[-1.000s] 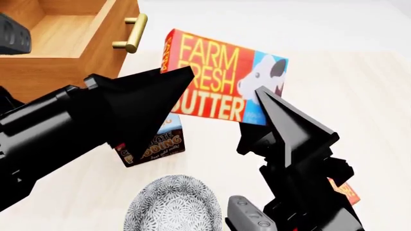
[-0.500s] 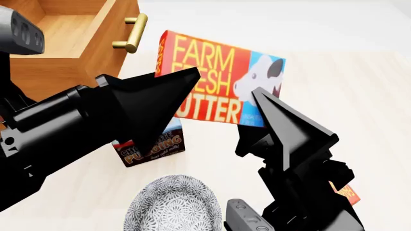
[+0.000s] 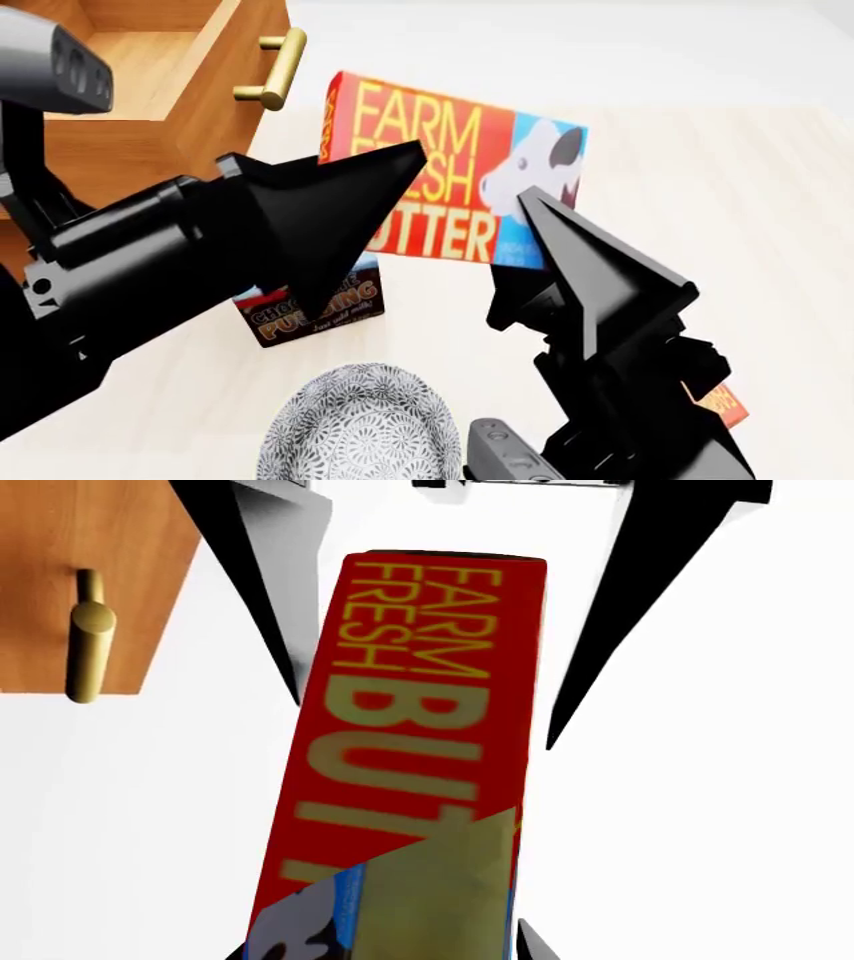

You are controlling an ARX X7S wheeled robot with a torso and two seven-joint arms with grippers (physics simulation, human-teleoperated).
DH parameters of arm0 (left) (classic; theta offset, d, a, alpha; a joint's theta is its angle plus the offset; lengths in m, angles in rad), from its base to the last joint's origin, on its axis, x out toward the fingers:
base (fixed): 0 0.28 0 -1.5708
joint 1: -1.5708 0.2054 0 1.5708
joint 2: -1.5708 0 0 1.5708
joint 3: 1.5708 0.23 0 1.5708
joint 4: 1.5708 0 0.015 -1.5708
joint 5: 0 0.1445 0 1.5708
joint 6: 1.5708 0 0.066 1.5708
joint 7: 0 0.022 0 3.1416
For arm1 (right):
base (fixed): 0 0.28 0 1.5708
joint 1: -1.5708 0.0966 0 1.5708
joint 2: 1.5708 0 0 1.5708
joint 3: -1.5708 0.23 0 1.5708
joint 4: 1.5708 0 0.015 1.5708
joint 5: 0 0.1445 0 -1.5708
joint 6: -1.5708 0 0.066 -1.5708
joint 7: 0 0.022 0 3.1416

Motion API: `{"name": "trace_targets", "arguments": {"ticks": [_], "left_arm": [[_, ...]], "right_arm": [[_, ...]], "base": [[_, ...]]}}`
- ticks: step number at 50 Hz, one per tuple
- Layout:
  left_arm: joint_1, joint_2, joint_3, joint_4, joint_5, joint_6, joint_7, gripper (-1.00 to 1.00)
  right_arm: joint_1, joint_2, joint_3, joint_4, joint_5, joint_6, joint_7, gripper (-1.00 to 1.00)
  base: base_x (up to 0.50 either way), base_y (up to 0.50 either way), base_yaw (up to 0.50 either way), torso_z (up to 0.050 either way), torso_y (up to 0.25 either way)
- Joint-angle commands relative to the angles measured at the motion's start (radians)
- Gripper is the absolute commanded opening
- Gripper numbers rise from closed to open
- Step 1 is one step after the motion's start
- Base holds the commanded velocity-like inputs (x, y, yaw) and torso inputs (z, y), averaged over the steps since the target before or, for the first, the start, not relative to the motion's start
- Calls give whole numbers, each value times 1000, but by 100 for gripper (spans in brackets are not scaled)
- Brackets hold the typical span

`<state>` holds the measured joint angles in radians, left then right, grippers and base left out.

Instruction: Put the butter at the front in the top drawer of the cabinet and close it.

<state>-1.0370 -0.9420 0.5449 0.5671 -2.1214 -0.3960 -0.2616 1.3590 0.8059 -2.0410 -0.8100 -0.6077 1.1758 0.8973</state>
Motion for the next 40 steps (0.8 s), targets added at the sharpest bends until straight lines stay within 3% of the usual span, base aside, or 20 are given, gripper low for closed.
{"name": "trace_targets", "arguments": {"ticks": [1,27,28,40], "left_arm": [[-16,24,12,-19,4,-10,-2,100],[-36,63,45,-60,25,-32,-18,100],[-36,61,43,-60,25,-30,-19,-100],[-19,39,20,-39,27,-9,-23,-100]], "right_arm": [[6,-3,18,-10,-76,24,6,-100],[-18,8,41,0,-75,1,9,-100],[-18,8,41,1,-76,0,8,-100],[-18,-3,36,6,-88,1,-10,-100]], "base": [[0,0,0,0,0],[0,0,0,0,1],[0,0,0,0,0],[0,0,0,1,1]]}}
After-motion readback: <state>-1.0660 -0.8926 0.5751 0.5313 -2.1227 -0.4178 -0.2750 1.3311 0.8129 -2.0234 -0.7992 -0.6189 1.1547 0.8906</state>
